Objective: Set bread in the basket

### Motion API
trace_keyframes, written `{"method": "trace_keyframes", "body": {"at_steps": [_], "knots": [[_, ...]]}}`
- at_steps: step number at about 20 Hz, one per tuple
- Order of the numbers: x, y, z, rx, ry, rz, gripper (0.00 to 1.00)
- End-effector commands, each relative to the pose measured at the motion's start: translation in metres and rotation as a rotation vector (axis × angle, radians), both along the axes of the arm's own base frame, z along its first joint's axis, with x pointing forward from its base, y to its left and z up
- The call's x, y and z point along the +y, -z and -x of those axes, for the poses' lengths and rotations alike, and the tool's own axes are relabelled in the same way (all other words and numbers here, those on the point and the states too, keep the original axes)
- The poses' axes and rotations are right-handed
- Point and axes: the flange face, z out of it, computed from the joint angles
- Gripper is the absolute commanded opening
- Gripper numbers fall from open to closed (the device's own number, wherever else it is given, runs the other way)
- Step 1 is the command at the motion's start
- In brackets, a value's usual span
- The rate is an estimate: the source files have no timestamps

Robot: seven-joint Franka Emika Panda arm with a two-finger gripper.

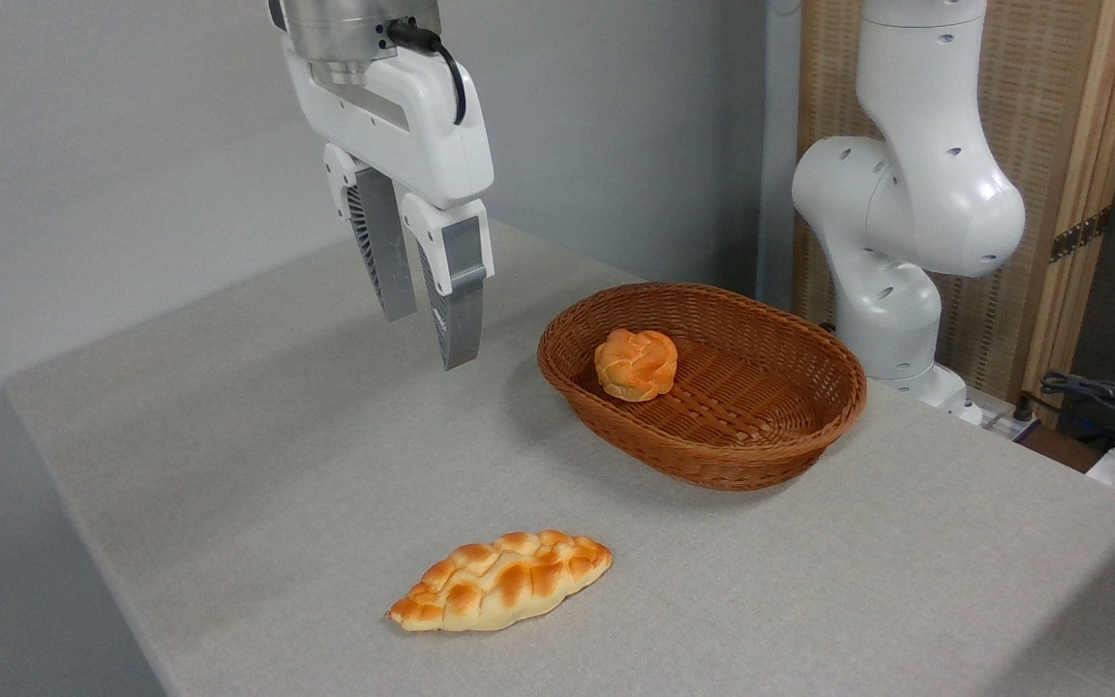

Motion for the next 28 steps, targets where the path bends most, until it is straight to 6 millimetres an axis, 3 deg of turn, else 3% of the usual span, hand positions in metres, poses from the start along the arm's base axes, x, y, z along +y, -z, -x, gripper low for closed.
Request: {"method": "trace_keyframes", "body": {"at_steps": [1, 5, 28], "knots": [[0.0018, 0.0041, 0.0015, 0.007, -0.019, -0.015, 1.0], [0.0012, 0.0109, 0.0057, 0.027, -0.047, -0.015, 1.0], [0.0097, 0.0051, 0.0103, 0.03, -0.051, -0.013, 1.0]]}}
